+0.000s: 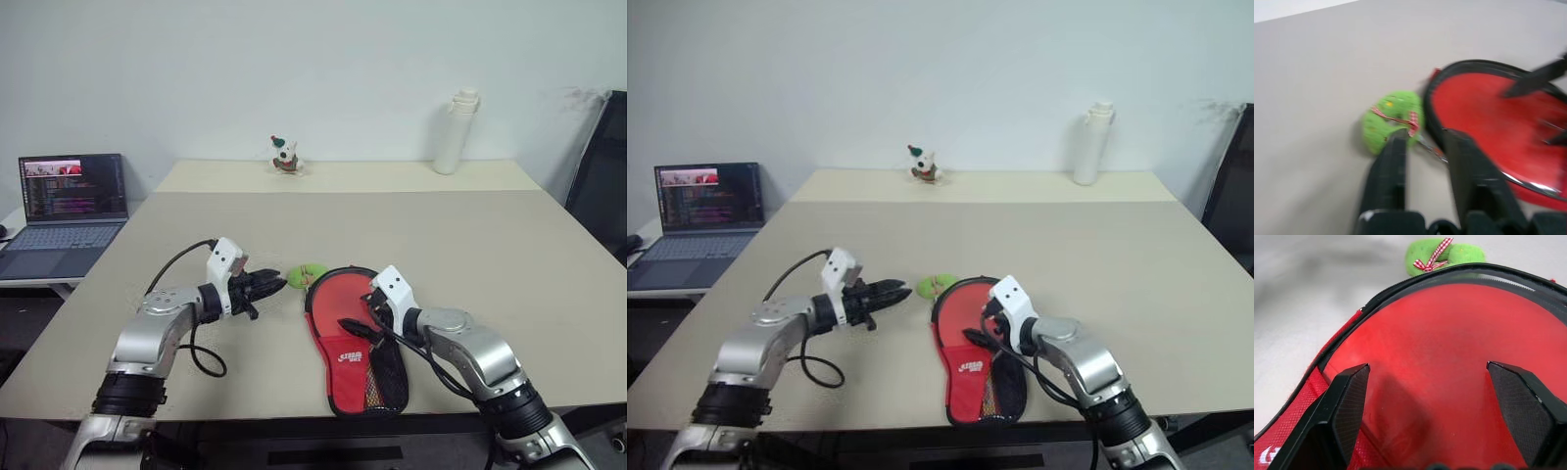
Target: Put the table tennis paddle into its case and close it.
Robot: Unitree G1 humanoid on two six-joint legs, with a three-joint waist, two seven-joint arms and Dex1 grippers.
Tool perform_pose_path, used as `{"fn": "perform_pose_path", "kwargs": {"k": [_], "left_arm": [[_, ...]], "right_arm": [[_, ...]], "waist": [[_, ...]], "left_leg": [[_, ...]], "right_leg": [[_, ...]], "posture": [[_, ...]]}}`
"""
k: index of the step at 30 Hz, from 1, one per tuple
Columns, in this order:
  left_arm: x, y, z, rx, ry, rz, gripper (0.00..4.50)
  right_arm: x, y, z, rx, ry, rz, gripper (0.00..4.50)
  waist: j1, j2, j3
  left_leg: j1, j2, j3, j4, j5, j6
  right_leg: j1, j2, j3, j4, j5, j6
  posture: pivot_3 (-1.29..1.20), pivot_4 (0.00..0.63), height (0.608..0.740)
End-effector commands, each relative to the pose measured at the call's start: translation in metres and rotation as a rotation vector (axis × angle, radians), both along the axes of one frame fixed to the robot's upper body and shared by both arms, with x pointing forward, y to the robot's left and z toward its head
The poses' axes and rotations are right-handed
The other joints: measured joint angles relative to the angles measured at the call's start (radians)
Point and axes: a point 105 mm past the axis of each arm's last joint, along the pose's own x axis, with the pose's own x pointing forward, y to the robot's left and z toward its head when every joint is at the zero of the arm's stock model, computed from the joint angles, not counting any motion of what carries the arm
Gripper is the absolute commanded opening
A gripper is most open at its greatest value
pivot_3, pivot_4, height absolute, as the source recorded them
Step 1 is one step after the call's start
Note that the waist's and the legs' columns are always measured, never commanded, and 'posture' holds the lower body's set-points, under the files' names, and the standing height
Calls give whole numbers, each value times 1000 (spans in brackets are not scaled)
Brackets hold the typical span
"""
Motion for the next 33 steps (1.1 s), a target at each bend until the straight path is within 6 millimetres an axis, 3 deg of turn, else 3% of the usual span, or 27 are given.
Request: {"fn": "perform_pose_path", "kwargs": {"k": [1,6,11,21,33], "left_arm": [[19,-5,7,31,-41,40,2709],[46,-10,6,55,-46,109,4485],[67,-24,-11,77,46,126,4485],[65,-27,-47,155,168,95,4485],[61,-13,-46,118,161,116,375]], "right_arm": [[0,5,8,10,-40,9,4202],[-1,6,2,-8,-37,5,4202],[-3,8,2,-2,-30,0,4202],[-1,12,3,-2,-39,-16,4202],[11,13,5,-40,-81,-52,4202]], "waist": [[0,0,0],[0,0,0],[-1,0,0],[-4,-1,0],[-6,-1,-1]], "left_leg": [[0,0,0,0,0,0],[0,0,0,0,0,0],[0,-1,0,0,0,0],[0,-1,0,0,0,0],[1,-1,0,0,0,0]], "right_leg": [[0,0,0,0,0,0],[0,0,0,0,0,0],[0,0,-1,0,0,0],[0,1,-1,1,0,1],[0,1,0,3,0,1]], "posture": [[0,150,740],[0,150,740],[0,150,740],[0,150,740],[0,150,740]]}}
